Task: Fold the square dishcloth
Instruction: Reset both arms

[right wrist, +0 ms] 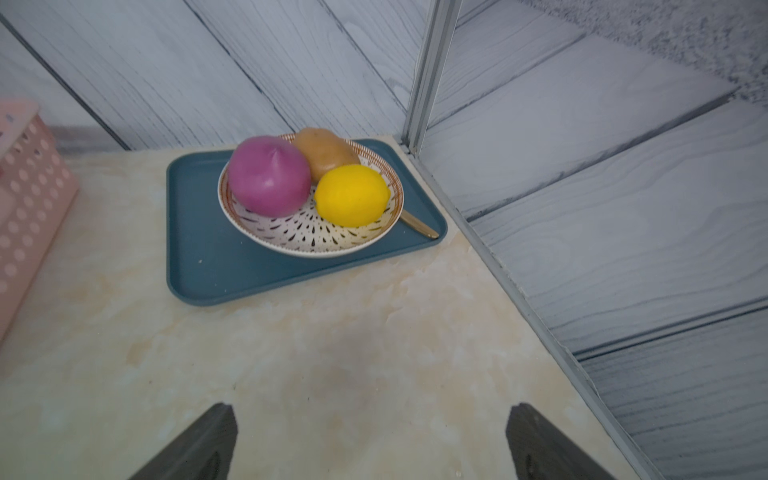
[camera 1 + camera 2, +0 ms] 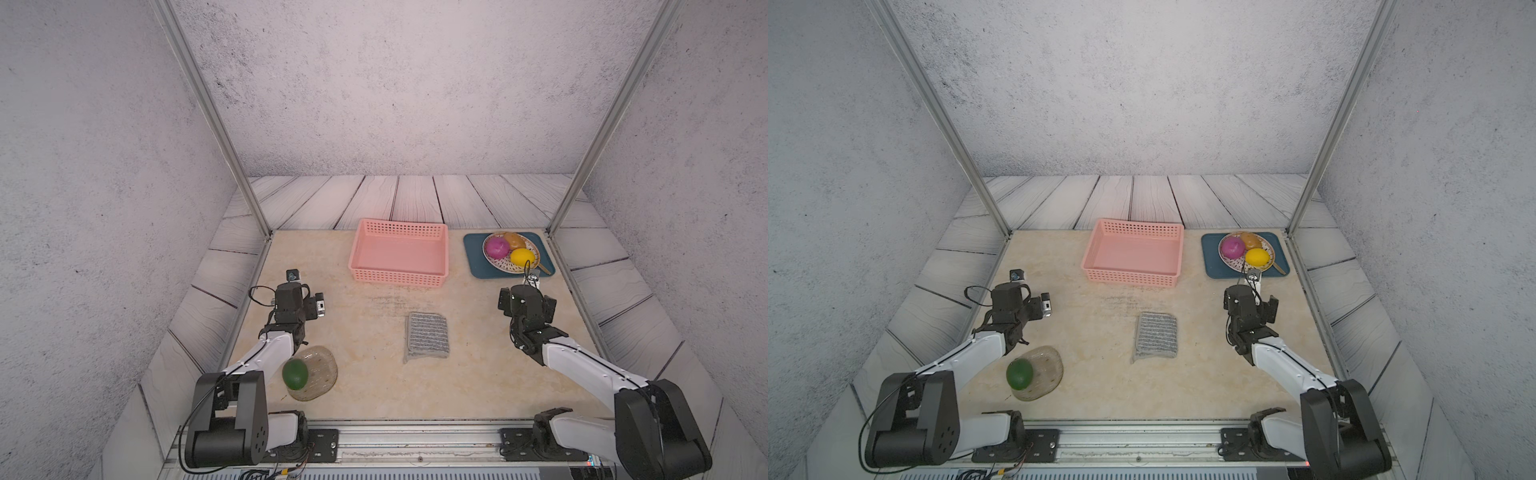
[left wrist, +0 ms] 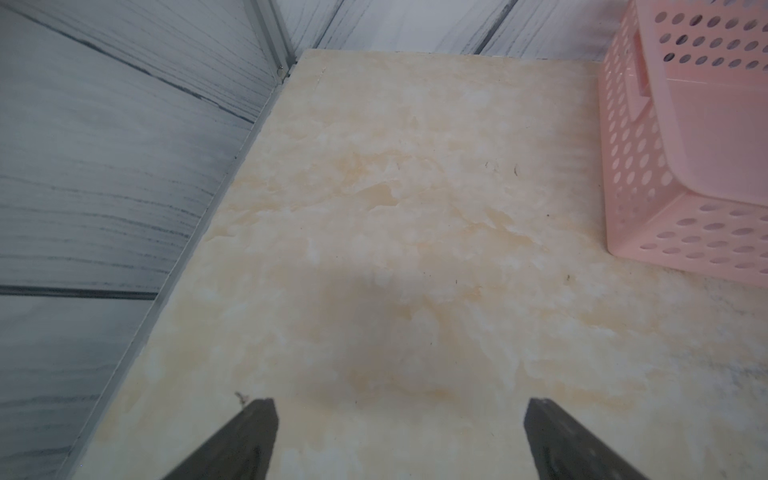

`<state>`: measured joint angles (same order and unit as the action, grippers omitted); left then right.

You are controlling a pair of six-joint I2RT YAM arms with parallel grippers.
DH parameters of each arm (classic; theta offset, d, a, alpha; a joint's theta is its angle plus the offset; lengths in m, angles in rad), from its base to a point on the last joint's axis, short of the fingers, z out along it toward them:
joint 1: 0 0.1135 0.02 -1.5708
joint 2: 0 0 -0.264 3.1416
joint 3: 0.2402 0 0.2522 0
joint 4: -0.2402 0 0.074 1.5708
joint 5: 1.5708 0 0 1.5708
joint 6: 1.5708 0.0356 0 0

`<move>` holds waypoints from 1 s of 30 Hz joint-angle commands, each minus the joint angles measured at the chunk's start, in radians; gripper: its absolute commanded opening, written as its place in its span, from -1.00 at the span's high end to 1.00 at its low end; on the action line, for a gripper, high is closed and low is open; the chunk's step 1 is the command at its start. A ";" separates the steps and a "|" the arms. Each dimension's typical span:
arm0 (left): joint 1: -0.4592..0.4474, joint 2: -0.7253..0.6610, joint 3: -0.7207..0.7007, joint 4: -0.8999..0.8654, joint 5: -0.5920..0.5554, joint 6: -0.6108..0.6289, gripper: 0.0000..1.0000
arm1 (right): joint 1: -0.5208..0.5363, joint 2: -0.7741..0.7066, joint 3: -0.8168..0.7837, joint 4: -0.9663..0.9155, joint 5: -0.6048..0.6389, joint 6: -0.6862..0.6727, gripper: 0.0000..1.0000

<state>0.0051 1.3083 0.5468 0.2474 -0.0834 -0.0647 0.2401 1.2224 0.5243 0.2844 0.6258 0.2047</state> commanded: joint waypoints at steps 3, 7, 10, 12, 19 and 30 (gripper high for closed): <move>0.010 0.038 -0.043 0.208 0.073 0.101 -1.00 | -0.081 0.078 -0.066 0.230 -0.090 -0.062 -0.99; 0.010 0.066 -0.034 0.241 0.092 0.120 -1.00 | -0.114 0.154 -0.134 0.437 -0.134 -0.103 -0.99; 0.011 0.067 -0.037 0.251 0.108 0.127 -1.00 | -0.141 0.198 -0.163 0.531 -0.205 -0.111 -0.99; 0.012 0.062 -0.045 0.258 0.107 0.125 -1.00 | -0.161 0.226 -0.171 0.566 -0.277 -0.111 -0.99; 0.015 0.049 -0.047 0.238 0.095 0.145 -1.00 | -0.220 0.301 -0.129 0.556 -0.504 -0.140 -0.99; 0.029 0.021 -0.087 0.277 0.111 0.139 -1.00 | -0.220 0.302 -0.081 0.457 -0.454 -0.119 -0.99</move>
<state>0.0265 1.3544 0.4854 0.4820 0.0021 0.0677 0.0227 1.5276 0.4324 0.7727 0.1814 0.0780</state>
